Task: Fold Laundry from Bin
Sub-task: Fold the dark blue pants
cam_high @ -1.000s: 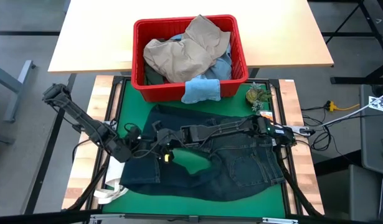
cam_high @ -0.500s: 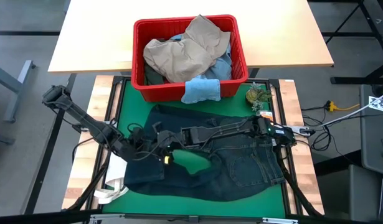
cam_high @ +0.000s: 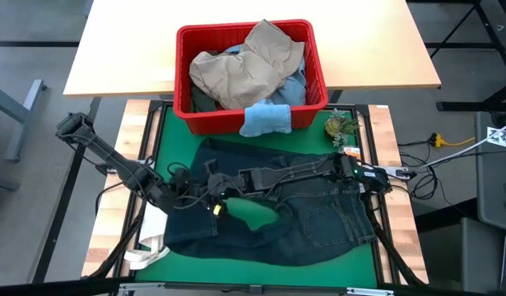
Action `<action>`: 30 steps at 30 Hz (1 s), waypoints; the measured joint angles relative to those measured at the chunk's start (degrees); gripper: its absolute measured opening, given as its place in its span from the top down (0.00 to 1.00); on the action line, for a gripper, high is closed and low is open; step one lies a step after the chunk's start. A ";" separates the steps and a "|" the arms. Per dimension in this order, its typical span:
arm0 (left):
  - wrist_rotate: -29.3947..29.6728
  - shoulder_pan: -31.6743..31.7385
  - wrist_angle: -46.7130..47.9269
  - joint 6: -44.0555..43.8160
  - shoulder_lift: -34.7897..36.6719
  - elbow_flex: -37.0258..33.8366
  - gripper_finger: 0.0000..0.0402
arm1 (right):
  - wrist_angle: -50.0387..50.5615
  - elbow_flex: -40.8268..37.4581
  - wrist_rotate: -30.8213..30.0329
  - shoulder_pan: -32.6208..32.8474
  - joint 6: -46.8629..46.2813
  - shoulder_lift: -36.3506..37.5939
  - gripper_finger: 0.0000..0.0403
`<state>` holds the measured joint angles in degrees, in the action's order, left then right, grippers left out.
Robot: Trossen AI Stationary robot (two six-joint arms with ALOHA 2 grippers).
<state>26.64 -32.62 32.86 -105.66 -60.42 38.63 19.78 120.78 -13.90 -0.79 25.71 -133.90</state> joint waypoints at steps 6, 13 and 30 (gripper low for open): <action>1.32 0.00 4.92 2.04 0.00 0.02 0.70 | 0.06 -0.01 0.58 -0.03 -0.02 -0.06 0.99; -2.40 -0.87 3.42 5.73 0.07 0.07 0.96 | 0.06 -0.03 1.47 0.01 0.00 -0.09 0.99; -14.46 -9.18 36.65 3.40 1.29 19.16 0.99 | 5.32 5.57 15.94 -1.23 2.47 -0.12 0.67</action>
<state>12.18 -41.80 69.51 -102.26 -59.13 57.79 25.10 126.35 2.04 -2.01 28.18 -134.02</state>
